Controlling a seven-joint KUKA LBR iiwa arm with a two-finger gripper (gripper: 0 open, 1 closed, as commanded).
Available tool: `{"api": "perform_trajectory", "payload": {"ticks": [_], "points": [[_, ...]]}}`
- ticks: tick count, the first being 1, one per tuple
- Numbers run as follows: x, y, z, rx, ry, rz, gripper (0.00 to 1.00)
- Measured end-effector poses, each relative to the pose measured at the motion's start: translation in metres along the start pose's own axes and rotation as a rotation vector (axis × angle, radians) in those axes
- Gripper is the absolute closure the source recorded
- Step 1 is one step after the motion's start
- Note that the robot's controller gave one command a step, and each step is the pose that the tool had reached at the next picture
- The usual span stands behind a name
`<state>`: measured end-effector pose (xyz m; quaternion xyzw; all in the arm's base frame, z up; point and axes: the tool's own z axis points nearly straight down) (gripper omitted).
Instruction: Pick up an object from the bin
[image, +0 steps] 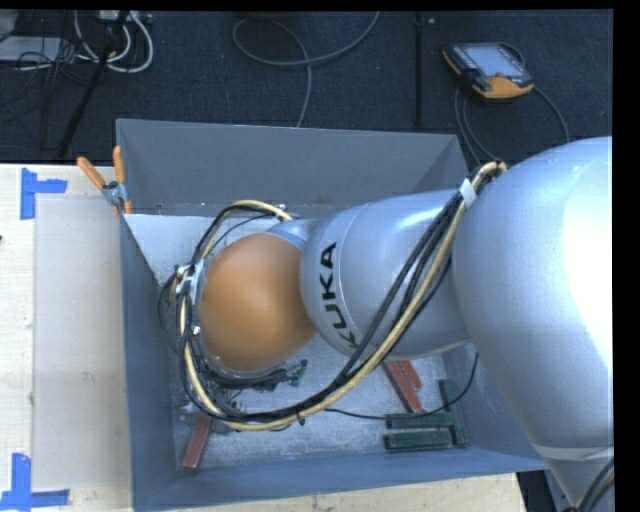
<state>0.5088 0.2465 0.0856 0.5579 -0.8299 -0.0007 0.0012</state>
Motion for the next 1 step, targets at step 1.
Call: {"api": "perform_trajectory", "payload": {"ticks": [1], "points": [[-0.0004, 0.0004, -0.0154, 0.000, 0.000, -0.001, 1.00]]}}
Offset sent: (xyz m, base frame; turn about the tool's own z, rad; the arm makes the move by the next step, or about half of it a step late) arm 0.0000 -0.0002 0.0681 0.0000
